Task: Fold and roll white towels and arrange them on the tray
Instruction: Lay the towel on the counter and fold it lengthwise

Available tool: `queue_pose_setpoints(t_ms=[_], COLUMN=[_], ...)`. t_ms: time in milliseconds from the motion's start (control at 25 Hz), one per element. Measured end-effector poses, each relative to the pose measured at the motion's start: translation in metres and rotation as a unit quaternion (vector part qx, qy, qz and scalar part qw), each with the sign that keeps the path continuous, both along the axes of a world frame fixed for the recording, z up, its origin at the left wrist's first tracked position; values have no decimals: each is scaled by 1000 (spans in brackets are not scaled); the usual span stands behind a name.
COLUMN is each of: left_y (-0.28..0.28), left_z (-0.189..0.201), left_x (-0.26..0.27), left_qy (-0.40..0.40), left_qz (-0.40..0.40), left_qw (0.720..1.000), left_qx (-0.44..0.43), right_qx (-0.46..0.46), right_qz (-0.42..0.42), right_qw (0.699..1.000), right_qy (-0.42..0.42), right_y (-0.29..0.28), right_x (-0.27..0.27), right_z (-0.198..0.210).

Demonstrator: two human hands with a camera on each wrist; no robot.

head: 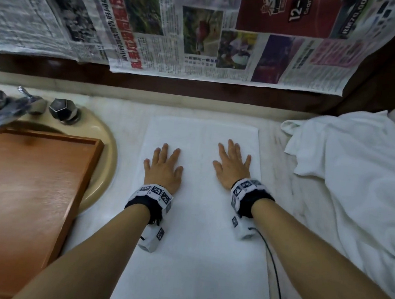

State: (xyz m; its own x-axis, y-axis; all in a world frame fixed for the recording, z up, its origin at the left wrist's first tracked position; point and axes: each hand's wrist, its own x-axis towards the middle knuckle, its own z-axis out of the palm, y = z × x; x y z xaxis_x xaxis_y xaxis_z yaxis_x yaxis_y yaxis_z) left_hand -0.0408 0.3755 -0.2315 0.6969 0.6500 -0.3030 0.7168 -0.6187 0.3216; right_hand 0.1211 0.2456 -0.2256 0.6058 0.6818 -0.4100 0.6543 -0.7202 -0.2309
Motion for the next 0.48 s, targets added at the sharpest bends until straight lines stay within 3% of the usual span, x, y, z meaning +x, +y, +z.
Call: queue_pose_setpoints(t_ms=[240, 480], left_y=[15, 17], left_z=[-1, 5], left_x=[9, 9], left_qy=[4, 8], left_qz=[11, 11], left_qw=[1000, 1000], left_qx=[4, 3], right_qx=[39, -8], right_qz=[-63, -20], right_qw=[991, 986], right_qy=[-108, -164], right_y=[25, 24], right_x=[91, 119], right_z=[12, 32])
